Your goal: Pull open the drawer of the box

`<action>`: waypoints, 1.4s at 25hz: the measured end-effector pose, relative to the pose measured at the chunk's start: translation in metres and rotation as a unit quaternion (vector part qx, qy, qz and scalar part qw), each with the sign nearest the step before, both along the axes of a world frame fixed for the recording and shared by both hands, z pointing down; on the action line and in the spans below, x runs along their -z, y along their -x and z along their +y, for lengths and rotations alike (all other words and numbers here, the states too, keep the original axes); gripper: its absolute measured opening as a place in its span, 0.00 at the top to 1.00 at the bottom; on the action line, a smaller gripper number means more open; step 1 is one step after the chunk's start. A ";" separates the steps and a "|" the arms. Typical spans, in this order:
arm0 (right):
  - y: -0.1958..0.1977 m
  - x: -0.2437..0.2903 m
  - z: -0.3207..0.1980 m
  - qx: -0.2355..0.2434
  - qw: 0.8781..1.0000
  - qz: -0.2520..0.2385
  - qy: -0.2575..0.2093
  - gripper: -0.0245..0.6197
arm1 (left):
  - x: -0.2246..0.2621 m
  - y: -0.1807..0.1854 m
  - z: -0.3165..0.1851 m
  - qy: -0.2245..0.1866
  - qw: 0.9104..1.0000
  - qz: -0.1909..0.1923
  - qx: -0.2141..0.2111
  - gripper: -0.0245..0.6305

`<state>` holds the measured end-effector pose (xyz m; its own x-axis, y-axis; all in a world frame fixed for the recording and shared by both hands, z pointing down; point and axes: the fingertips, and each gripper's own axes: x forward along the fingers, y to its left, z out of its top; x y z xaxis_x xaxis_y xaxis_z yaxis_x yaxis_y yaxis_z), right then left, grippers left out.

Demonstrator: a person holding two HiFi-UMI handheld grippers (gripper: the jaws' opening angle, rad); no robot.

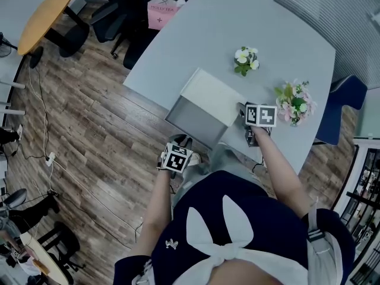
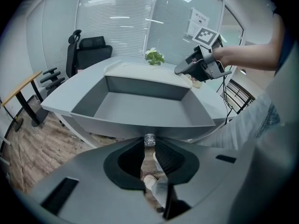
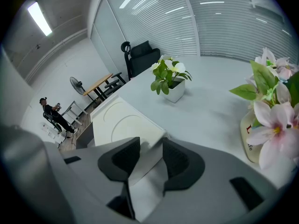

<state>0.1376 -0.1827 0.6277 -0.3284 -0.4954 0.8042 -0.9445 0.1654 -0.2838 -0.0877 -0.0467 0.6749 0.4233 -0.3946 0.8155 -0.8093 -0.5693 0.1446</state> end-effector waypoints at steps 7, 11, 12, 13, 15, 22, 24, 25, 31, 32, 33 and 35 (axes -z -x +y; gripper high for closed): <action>-0.002 0.002 -0.002 -0.006 1.000 0.001 -0.012 0.72 | -0.009 -0.005 -0.002 0.012 1.000 -0.006 0.008 0.84; -0.002 0.003 -0.001 -0.010 1.000 -0.004 -0.017 0.72 | -0.010 -0.004 -0.001 0.012 1.000 -0.008 0.018 0.83; -0.001 0.003 -0.001 -0.009 1.000 -0.009 -0.018 0.72 | -0.010 -0.004 -0.001 0.013 1.000 -0.005 0.022 0.83; -0.001 0.003 -0.001 -0.008 1.000 -0.016 -0.018 0.71 | -0.009 -0.003 -0.002 0.015 1.000 0.000 0.027 0.83; -0.001 0.005 -0.001 -0.006 0.999 -0.032 -0.018 0.71 | -0.008 -0.002 -0.003 0.017 0.999 0.018 0.041 0.83; 0.003 0.029 0.000 -0.009 0.998 -0.037 -0.053 0.67 | 0.012 0.009 0.001 0.004 0.997 0.044 0.056 0.79; 0.002 0.036 0.002 -0.008 0.997 -0.032 -0.066 0.68 | 0.023 0.011 0.000 -0.008 0.997 0.054 0.059 0.79; 0.002 0.040 0.004 -0.006 0.997 -0.030 -0.073 0.68 | 0.029 0.012 -0.001 -0.015 0.996 0.059 0.061 0.78; 0.011 0.067 0.022 0.005 0.993 -0.039 -0.112 0.71 | 0.073 0.012 -0.013 -0.055 0.991 0.100 0.071 0.78; 0.014 0.071 0.025 0.008 0.992 -0.042 -0.117 0.72 | 0.081 0.011 -0.017 -0.064 0.990 0.106 0.073 0.79; 0.017 0.076 0.029 0.011 0.991 -0.043 -0.123 0.73 | 0.089 0.010 -0.020 -0.075 0.988 0.111 0.075 0.79; 0.025 0.085 0.035 0.022 0.989 -0.042 -0.137 0.74 | 0.106 0.008 -0.027 -0.097 0.984 0.121 0.083 0.79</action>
<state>0.1129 -0.1474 0.5431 -0.4155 -0.6746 0.6101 -0.9092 0.2884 -0.3004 -0.0962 -0.0741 0.5693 0.5123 -0.6131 0.6014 -0.8490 -0.4673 0.2467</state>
